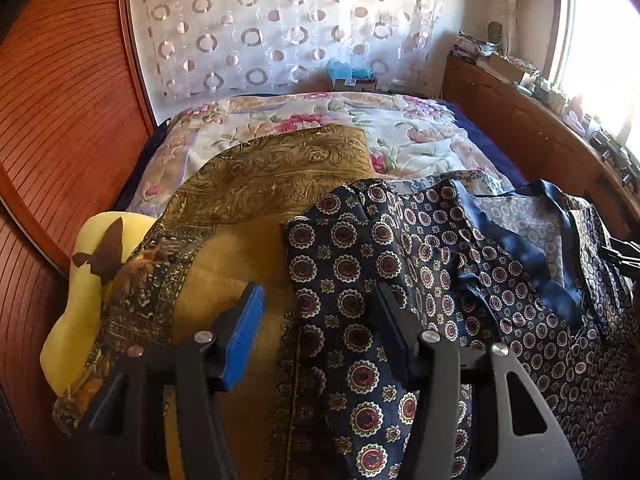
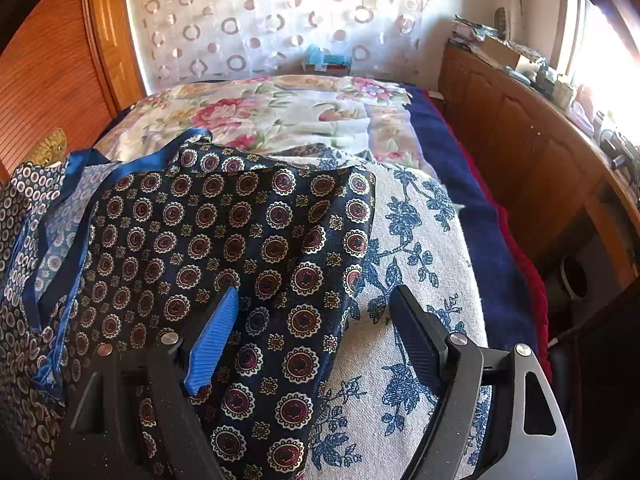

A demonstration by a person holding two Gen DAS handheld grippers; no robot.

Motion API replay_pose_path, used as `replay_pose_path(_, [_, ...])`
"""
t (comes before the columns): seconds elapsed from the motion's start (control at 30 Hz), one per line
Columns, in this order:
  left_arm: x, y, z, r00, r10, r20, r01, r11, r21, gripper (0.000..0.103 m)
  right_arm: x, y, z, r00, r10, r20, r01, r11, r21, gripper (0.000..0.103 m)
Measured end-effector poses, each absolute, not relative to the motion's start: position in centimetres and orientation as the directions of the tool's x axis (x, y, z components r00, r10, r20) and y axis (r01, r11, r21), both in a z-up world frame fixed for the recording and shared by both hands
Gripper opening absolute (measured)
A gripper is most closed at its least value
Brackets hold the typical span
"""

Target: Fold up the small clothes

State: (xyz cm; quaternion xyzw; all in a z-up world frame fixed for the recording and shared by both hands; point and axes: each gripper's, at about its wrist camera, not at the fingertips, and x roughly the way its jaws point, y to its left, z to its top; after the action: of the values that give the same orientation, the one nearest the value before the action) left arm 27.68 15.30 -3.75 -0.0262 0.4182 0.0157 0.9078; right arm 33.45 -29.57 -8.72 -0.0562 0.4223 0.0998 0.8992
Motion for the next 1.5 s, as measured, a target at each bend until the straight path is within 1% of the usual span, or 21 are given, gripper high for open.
replay_pose_path(0.27, [27.5,15.3,-3.9,0.653,0.003,-0.758,-0.048,0.998,-0.037,0.055,33.5,-29.7,-8.7,0.624,0.132,-0.771,-0.227,0.974,-0.017,0.080])
replay_pose_path(0.3, [27.4,15.2,-3.9,0.655,-0.008,-0.755,-0.036,0.998,-0.042,0.048,33.5,-29.7,-8.7,0.623,0.132,-0.771,-0.227,0.974,-0.017,0.081])
replay_pose_path(0.37, [27.3,14.8,-3.8,0.653,-0.060,-0.755,0.005,0.997,-0.074,0.026,33.5,-29.7,-8.7,0.623,0.132,-0.771,-0.227,0.974,-0.017,0.081])
replay_pose_path(0.47, [27.3,14.6,-3.7,0.653,-0.064,-0.755,0.013,0.997,-0.073,0.017,33.5,-29.7,-8.7,0.624,0.132,-0.770,-0.227,0.974,-0.017,0.081])
replay_pose_path(0.6, [27.2,14.9,-3.2,0.670,-0.124,-0.731,0.027,0.989,-0.143,0.002,33.5,-29.7,-8.7,0.623,0.133,-0.771,-0.227,0.974,-0.015,0.081])
replay_pose_path(0.67, [27.1,14.5,-2.7,0.681,-0.149,-0.717,0.047,0.986,-0.160,0.001,33.7,-29.7,-8.7,0.624,0.135,-0.770,-0.223,0.975,-0.009,0.081])
replay_pose_path(0.83, [26.3,12.9,-0.5,0.718,-0.156,-0.679,0.095,0.987,-0.126,0.000,35.2,-29.2,-8.6,0.606,0.142,-0.783,-0.232,0.973,-0.003,0.081])
replay_pose_path(0.93, [25.6,12.4,0.3,0.734,-0.153,-0.662,0.105,0.988,-0.112,0.000,36.7,-29.6,-8.6,0.599,0.153,-0.786,-0.219,0.976,0.023,0.081])
replay_pose_path(1.0, [25.1,12.5,0.8,0.758,-0.128,-0.640,0.076,0.991,-0.108,0.000,37.5,-29.8,-8.5,0.595,0.171,-0.785,-0.217,0.975,0.048,0.079])
replay_pose_path(1.07, [24.8,12.6,1.1,0.774,-0.085,-0.627,0.033,0.995,-0.093,0.000,38.0,-30.1,-8.4,0.596,0.185,-0.782,-0.215,0.974,0.066,0.067])
replay_pose_path(1.1, [24.5,12.6,1.3,0.783,-0.078,-0.617,0.025,0.995,-0.095,0.000,38.1,-30.1,-8.3,0.599,0.192,-0.778,-0.216,0.974,0.074,0.045])
replay_pose_path(1.13, [24.3,12.6,1.4,0.788,-0.080,-0.610,0.023,0.995,-0.101,0.000,38.2,-30.1,-8.2,0.594,0.228,-0.771,-0.225,0.968,0.113,0.015])
replay_pose_path(1.17, [23.7,12.7,1.6,0.798,-0.078,-0.597,0.017,0.994,-0.107,0.000,38.4,-30.4,-8.1,0.584,0.260,-0.769,-0.228,0.962,0.152,0.006])
replay_pose_path(1.2, [23.4,12.7,1.8,0.804,-0.080,-0.589,0.019,0.994,-0.109,0.000,38.5,-30.5,-8.2,0.565,0.303,-0.768,-0.230,0.951,0.207,0.005])
replay_pose_path(1.3, [22.3,12.6,2.6,0.818,-0.086,-0.568,0.026,0.993,-0.113,0.000,37.8,-30.1,-7.5,0.576,0.315,-0.755,-0.252,0.946,0.202,0.002])
replay_pose_path(1.5, [19.6,11.2,3.3,0.835,-0.107,-0.540,0.059,0.993,-0.105,0.000,33.6,-29.8,-3.5,0.653,0.393,-0.647,-0.318,0.918,0.236,0.002])
